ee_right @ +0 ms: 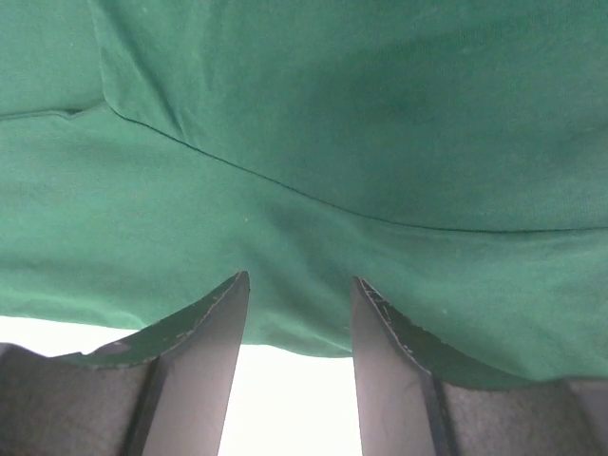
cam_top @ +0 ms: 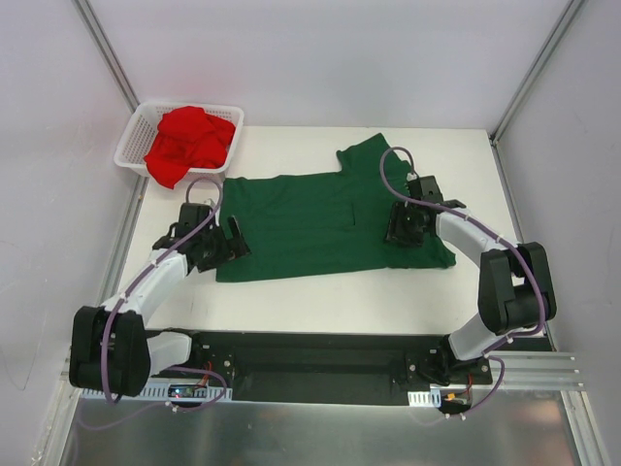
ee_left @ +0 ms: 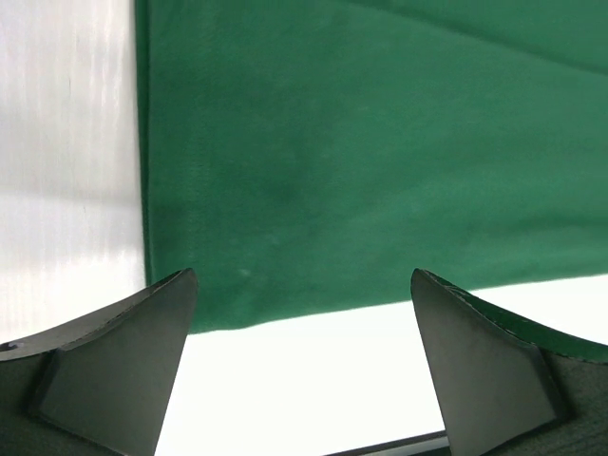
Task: Fold and stack the t-shirts
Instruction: Fold the flattened tshirt in 1/3 of the way
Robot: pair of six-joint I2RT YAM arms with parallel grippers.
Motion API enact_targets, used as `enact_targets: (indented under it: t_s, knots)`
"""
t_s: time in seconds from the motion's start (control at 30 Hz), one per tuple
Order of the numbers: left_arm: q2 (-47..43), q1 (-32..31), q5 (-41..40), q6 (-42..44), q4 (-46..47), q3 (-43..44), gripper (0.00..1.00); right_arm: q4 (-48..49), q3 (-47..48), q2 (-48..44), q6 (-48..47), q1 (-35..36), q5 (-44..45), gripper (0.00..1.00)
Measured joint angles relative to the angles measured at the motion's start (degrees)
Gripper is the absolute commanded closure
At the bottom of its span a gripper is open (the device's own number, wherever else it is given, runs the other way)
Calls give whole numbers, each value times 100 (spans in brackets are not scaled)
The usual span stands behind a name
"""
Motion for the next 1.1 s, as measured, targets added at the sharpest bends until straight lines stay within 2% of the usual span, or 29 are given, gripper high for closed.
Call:
enact_targets:
  t_s: [0.17,0.43,0.67,0.87,1.1]
  knots:
    - [-514,0,114,7,-98,389,4,4,0,0,0,-9,-20,50]
    - [-520,-2,516,4,79,645,4,20,-31,0,17,-22,-17,50]
    - [-186,-28,881,-101,750,131,3,44,-72,17,35,-79,-20,50]
    - [173,-295,946,-280,1445,-345,3,48,-72,109,37,-219,-42,50]
    - [553,-522,949,-380,2000,-435,4,48,-74,133,39,-271,-44,50]
